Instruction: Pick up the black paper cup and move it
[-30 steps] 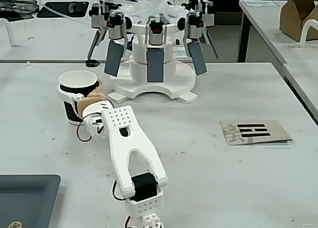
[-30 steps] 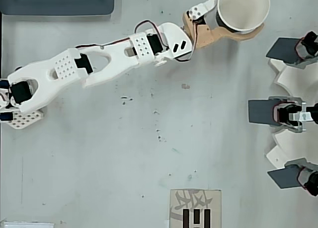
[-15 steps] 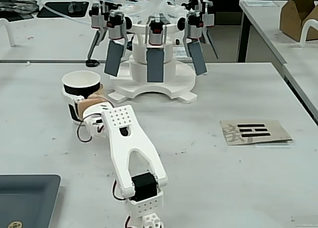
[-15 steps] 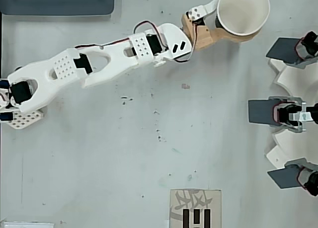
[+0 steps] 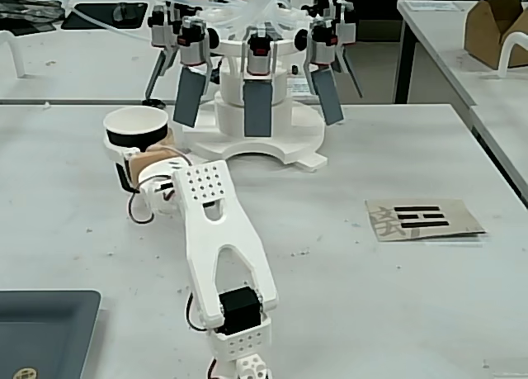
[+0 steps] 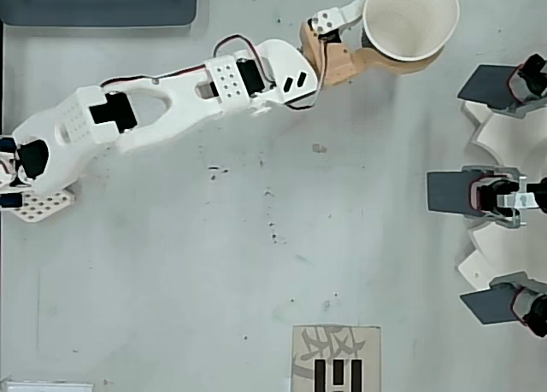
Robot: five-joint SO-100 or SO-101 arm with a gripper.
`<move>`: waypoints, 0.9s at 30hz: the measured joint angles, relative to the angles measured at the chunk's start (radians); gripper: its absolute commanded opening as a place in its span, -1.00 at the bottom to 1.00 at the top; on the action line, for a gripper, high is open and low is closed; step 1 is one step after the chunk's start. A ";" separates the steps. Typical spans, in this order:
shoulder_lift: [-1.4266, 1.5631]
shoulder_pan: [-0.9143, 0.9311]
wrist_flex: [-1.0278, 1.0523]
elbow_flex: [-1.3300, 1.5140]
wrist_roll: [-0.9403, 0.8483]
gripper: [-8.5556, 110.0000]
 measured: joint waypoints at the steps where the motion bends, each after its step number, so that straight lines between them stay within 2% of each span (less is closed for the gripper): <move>1: 0.021 0.000 -0.011 0.031 0.000 -0.70; 27: 0.675 0.021 -0.256 0.910 -0.003 -0.69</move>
